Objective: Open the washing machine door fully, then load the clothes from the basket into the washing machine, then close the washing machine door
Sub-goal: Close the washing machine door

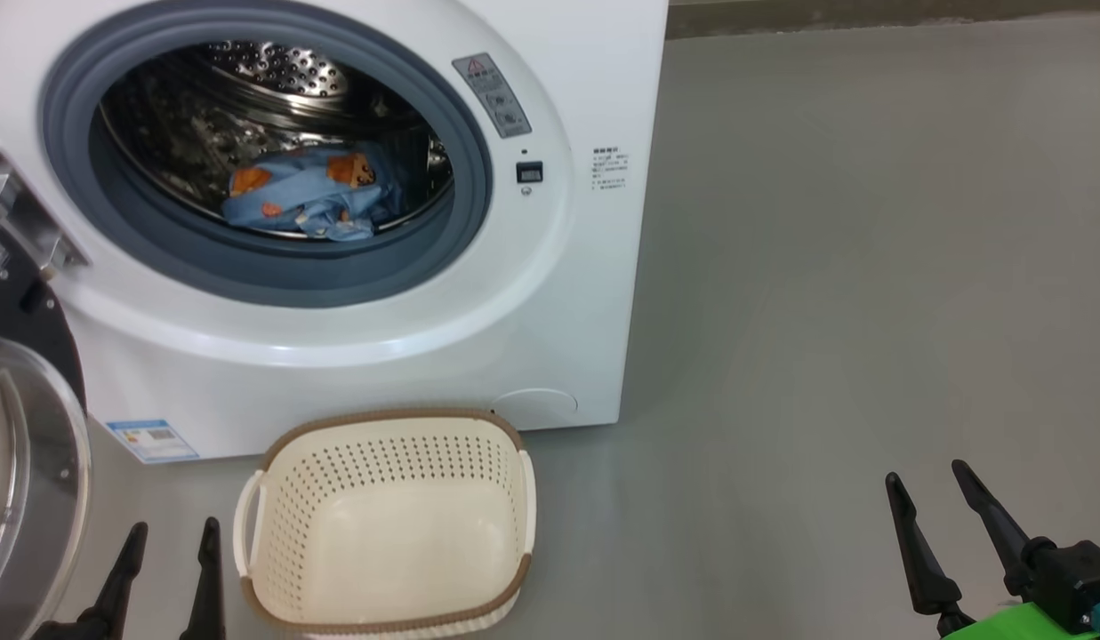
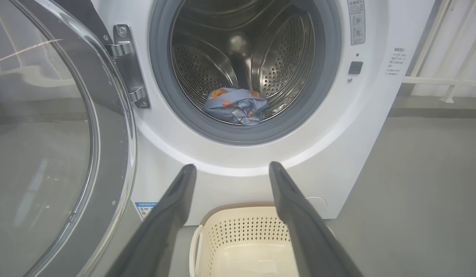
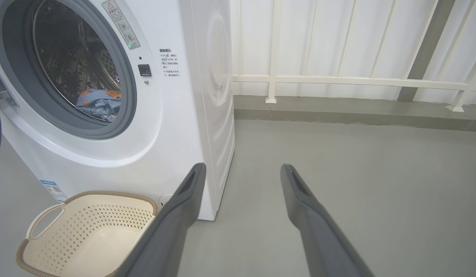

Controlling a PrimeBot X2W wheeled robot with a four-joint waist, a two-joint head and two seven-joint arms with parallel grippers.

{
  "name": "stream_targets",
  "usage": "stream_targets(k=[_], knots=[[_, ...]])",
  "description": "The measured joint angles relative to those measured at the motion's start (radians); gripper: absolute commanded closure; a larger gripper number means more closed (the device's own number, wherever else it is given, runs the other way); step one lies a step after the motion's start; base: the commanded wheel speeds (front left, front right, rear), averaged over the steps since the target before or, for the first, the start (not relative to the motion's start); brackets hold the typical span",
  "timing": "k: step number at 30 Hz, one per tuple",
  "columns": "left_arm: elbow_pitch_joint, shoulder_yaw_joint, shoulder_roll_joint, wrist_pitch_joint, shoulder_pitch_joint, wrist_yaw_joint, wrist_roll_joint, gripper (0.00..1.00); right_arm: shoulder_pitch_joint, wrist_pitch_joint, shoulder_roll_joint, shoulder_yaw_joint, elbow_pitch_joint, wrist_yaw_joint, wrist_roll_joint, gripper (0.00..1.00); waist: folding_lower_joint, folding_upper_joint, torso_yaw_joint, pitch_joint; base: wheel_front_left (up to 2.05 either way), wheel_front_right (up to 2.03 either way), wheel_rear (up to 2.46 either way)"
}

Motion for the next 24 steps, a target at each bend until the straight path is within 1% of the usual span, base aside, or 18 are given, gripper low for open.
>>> stream_targets(k=[6, 10, 24], knots=[[-0.002, -0.004, 0.0, 0.0, 0.0, 0.0, 0.002, 0.0, 0.0, 0.0, 0.0, -0.001, 0.0, 0.0, 0.0, 0.0, 0.0, 0.0, -0.001, 0.0, -1.36, 1.36, 0.0], [-0.005, -0.01, 0.002, 0.0, 0.0, -0.001, 0.002, 0.0, 0.0, 0.0, 0.0, -0.003, 0.0, 0.0, 0.0, 0.0, 0.0, 0.0, 0.0, -0.002, -0.8, 0.8, 0.0], [-0.006, -0.031, 0.004, 0.0, 0.0, -0.001, -0.003, 0.0, 0.0, 0.0, -0.002, -0.006, 0.0, 0.0, 0.0, 0.0, 0.0, 0.0, 0.016, -0.018, -0.07, 0.07, 0.0]])
